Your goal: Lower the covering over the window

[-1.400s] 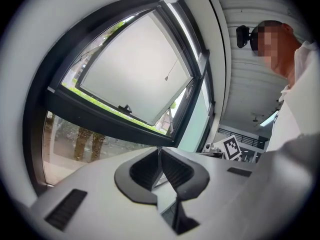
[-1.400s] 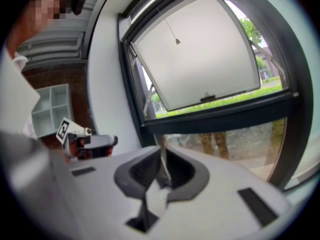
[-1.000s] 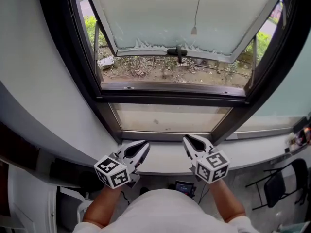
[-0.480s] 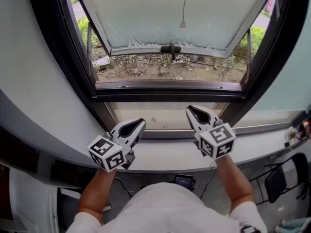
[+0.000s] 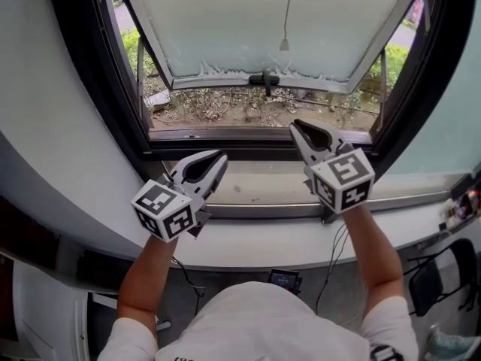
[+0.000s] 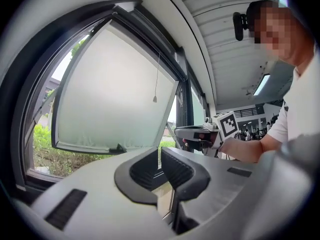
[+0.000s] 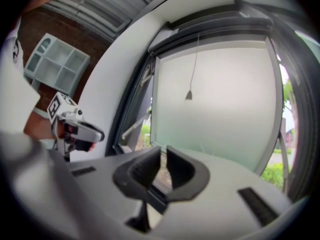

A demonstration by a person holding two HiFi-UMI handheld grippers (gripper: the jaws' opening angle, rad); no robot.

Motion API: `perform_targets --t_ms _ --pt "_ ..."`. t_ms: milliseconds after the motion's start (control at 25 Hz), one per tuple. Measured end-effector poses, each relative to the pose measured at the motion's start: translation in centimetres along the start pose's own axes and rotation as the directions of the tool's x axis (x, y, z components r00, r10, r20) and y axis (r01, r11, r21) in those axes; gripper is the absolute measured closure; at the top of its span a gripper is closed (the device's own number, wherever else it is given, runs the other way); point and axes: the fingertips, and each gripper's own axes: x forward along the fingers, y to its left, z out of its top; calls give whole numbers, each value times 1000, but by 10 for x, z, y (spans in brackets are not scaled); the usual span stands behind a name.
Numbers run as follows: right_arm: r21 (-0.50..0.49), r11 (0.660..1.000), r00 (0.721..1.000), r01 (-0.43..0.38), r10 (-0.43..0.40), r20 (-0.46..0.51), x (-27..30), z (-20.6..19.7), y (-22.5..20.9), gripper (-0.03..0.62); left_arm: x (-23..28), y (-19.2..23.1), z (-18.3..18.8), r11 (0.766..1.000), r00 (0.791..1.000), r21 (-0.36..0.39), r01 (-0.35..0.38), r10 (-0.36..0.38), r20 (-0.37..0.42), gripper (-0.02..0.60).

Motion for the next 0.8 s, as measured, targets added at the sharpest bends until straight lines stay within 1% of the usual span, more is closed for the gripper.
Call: perform_targets --t_ms 120,320,440,600,680,800 --pt "-24 1000 1000 15 -14 18 7 19 -9 566 8 1 7 1000 1000 28 11 -11 -6 558" --pt "-50 997 996 67 -63 71 17 55 -33 566 21 3 22 997 1000 75 19 -18 -8 558" --pt "-50 995 991 91 -86 103 24 76 -47 565 28 5 33 995 1000 102 8 -8 2 558" --pt "-53 993 988 108 -101 117 33 94 -59 566 35 10 44 992 1000 127 -10 9 10 558" --pt "-56 991 986 118 -110 122 38 101 -62 566 38 10 47 990 1000 142 -11 10 6 558" --pt "-35 991 983 127 -121 138 45 115 -67 564 39 9 53 988 1000 155 -7 6 5 558"
